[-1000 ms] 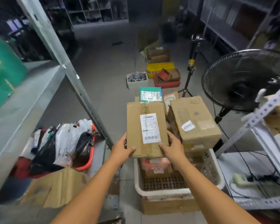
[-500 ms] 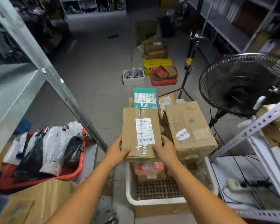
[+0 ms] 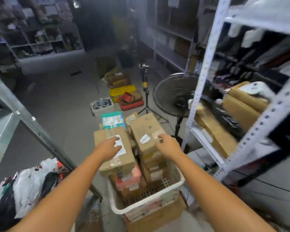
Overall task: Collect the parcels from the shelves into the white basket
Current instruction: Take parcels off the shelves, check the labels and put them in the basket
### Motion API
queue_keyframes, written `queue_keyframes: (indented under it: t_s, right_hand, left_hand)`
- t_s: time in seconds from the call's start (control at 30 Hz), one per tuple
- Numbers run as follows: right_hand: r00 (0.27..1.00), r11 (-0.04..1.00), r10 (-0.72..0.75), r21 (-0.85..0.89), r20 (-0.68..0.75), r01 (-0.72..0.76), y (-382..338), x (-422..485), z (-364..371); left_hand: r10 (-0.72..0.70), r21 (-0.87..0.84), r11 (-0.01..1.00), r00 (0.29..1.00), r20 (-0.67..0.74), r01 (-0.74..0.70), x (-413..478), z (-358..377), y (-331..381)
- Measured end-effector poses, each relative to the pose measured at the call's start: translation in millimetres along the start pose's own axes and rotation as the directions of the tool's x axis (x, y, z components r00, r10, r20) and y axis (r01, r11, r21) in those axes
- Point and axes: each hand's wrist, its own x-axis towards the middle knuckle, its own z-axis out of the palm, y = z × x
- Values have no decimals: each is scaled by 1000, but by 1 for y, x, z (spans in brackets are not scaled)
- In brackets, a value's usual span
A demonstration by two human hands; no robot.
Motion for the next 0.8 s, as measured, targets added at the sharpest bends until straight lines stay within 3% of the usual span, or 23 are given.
queue_keyframes:
  t_s: [0.23,0.4,0.57,0.8]
  right_hand:
    - [976,986,89,-124,-196,-115,129,-122,-130]
    - [914,957,254,-58,-317,-286,248,-239,-206]
    - [787,881,447,59,-426,-469,360,-343,-277]
    - [514,705,684,288,-517,-648,494,-456,-354]
  left_hand:
    - [263,169,951,965,-11,-258,-56,29,159]
    - [501,300,810,861,92,-504,-121,97,296]
    - [654,276,662,717,241,-697,-181,177,446]
    - [753,174,460,486,443,-871,-225,303,651]
